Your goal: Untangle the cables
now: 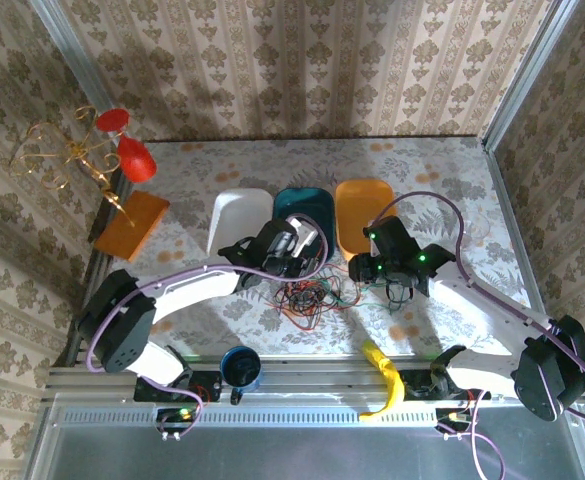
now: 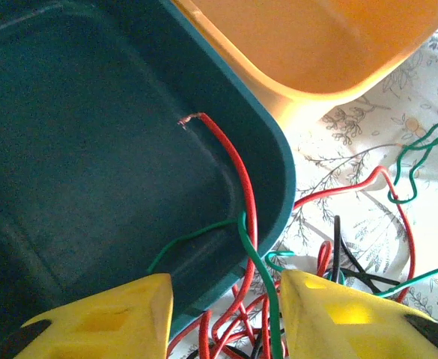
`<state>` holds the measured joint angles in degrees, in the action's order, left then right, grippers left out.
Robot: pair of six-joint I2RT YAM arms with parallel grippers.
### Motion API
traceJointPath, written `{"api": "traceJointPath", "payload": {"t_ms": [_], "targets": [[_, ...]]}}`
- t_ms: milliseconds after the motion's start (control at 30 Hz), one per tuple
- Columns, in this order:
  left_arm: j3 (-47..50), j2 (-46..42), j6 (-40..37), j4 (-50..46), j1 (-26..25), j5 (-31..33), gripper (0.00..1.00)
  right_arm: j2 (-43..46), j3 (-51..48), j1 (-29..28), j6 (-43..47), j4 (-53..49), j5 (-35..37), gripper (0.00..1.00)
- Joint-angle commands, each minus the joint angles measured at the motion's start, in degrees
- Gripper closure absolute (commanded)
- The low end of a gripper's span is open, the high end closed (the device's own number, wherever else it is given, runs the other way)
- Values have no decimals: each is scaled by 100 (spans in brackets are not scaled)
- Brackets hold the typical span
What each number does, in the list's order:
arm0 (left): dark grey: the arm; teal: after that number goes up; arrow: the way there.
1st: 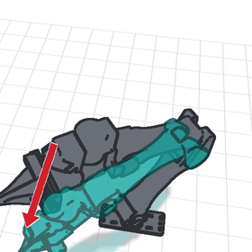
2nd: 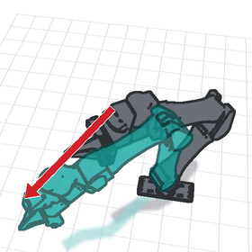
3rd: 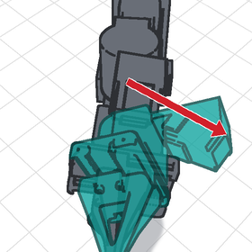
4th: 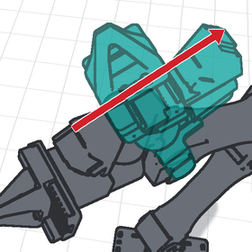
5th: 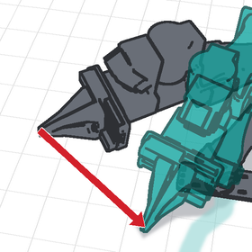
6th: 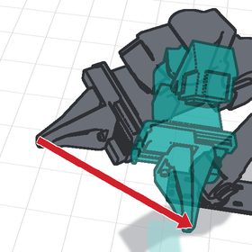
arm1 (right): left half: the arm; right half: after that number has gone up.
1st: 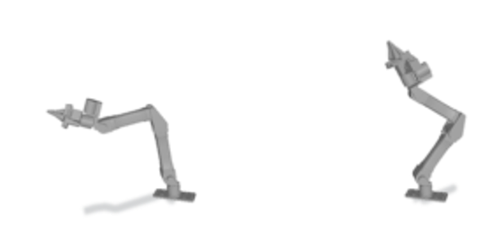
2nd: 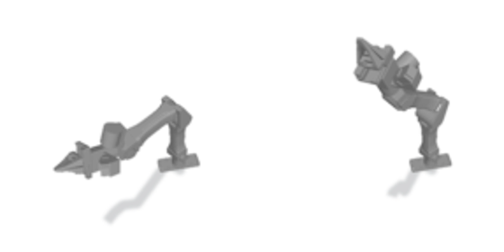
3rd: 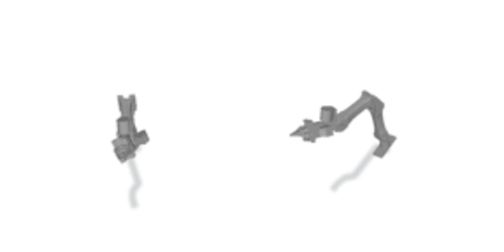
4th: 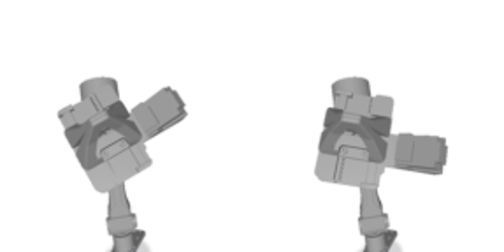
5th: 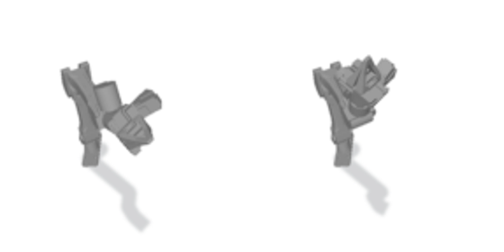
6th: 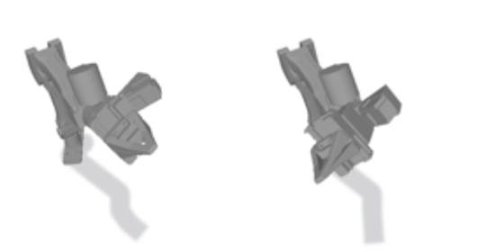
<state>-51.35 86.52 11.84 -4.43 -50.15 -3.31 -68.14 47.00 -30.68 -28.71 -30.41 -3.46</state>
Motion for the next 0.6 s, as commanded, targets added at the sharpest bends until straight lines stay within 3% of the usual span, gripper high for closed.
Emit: {"api": "traceJointPath", "payload": {"t_ms": [0,100,333,567], "targets": [[-265,125,-260,-201,10,-227,61,47,2,35,-20,-219,-103,59],[-292,188,-287,-315,8,-212,68,47,-20,44,-29,-228,-93,59],[-388,310,-416,-522,-131,-122,100,128,-112,44,-54,-171,-195,59],[-250,-172,-235,-75,-147,-146,100,174,-165,-180,238,186,-1074,58]]}}
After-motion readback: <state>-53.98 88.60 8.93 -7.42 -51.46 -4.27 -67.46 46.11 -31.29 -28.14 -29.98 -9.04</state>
